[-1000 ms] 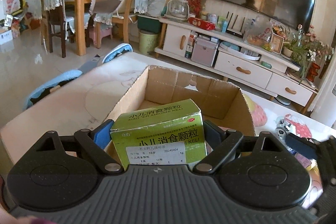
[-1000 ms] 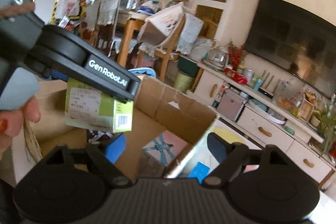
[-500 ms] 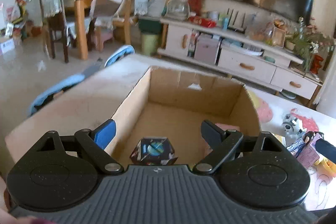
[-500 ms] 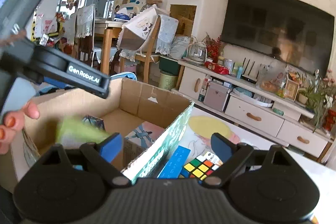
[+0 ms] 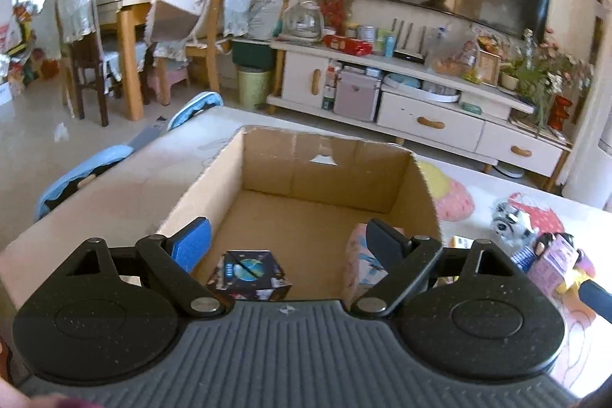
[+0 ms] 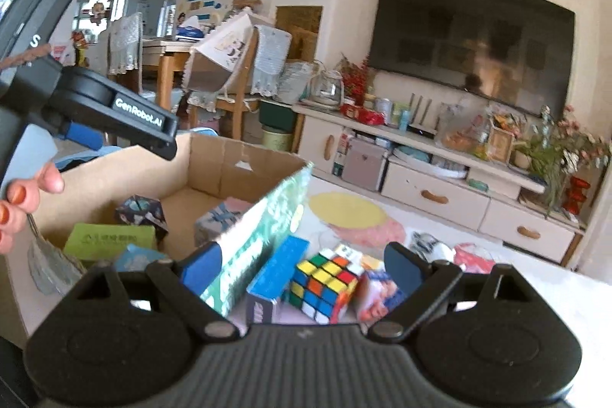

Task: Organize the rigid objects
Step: 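Open both grippers to release the boxes inside the cardboard box, then move both grippers back toward the pink toy box and yellow water gun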

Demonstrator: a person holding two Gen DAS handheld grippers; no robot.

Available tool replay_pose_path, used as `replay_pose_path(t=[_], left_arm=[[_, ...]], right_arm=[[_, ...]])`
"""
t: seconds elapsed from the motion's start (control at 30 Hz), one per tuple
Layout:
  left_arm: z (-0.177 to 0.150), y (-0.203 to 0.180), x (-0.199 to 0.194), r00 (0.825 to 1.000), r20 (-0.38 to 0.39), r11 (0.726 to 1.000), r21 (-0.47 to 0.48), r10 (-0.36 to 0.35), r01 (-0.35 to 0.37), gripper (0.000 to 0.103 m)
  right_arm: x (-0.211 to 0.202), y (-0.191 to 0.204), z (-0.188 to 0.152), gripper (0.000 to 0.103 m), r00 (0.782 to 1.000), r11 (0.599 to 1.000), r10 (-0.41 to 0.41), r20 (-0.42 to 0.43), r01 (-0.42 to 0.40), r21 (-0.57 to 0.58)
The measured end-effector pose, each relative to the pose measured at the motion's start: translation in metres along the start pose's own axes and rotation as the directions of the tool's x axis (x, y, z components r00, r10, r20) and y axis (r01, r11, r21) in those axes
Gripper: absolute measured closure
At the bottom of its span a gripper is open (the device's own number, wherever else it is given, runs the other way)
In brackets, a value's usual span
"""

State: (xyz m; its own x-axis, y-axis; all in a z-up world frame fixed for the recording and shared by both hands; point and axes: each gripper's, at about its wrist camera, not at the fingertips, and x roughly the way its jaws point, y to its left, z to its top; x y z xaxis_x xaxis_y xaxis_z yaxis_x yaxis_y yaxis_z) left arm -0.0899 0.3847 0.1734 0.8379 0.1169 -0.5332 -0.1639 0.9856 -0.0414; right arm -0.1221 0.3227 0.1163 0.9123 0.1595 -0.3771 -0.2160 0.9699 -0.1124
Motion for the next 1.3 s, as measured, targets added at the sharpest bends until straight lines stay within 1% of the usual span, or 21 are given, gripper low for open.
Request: replay_pose_path(t=[0.23,0.57,0.8,1.0,1.1,1.3], left_arm=[[-0.005,-0.005,-0.002,1.000,0.009,0.999,0.028,-0.029,0.029,0.000],[-0.006,-0.008,-0.001,0.997,0.016,0.994,0.078,-0.081,0.079,0.000],[-0.010,-0.014,-0.004,0.992,0.033,0.986,0.116,-0.121,0.116,0.000],[-0.013,-0.020,-0.005,0.986,0.037,0.977,0.149,-0.163,0.155,0.000],[-0.013,-0.022,-0.002,0.982,0.031,0.969,0.168,-0.187,0.180,0.000],[-0.020,-0.039,-0.001,0.966,0.012,0.938,0.242,-0.257,0.246,0.000]], right_arm=[[-0.004,-0.019,-0.013,0.011,0.999,0.997,-0.045,-0.025,0.047,0.057],[-0.010,-0.041,-0.028,0.011,0.994,0.990,-0.104,-0.034,0.107,0.092],[-0.014,-0.066,-0.037,0.011,0.987,0.980,-0.155,-0.039,0.159,0.118],[-0.016,-0.097,-0.046,0.011,0.973,0.962,-0.227,-0.054,0.232,0.141],[-0.016,-0.114,-0.051,0.009,0.962,0.950,-0.265,-0.068,0.272,0.156],[-0.008,-0.152,-0.067,0.009,0.936,0.917,-0.327,-0.134,0.348,0.196]])
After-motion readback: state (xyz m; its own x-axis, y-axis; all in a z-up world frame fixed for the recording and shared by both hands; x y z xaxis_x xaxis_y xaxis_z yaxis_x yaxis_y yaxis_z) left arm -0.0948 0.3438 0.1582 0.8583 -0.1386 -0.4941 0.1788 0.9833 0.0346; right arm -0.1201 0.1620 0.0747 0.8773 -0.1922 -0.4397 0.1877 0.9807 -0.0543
